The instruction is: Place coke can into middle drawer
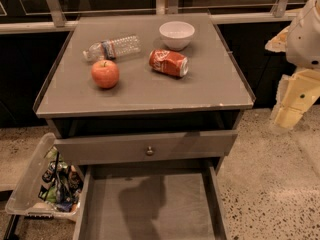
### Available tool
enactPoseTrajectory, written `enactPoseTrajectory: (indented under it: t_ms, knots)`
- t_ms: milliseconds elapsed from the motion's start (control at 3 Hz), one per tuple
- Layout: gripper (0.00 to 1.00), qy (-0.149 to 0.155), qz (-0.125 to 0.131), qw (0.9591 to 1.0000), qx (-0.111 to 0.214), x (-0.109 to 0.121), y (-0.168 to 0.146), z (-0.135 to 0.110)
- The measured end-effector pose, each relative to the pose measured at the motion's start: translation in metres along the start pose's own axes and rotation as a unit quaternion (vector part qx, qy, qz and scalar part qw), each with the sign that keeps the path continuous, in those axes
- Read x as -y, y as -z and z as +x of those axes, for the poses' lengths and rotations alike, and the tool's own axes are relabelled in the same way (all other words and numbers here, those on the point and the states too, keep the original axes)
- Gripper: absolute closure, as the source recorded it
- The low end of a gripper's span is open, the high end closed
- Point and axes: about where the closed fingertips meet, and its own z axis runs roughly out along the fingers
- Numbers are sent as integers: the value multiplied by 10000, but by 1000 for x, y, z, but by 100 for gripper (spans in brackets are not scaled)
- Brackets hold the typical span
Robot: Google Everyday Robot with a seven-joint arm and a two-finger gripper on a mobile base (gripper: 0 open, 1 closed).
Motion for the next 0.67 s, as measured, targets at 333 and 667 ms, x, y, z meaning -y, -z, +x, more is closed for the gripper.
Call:
enactPoseTrajectory:
  t_ms: [333,667]
  knots:
    - [0,0,0,10000,0,0,0,0]
    - [0,95,47,9998,169,11,-3,-21]
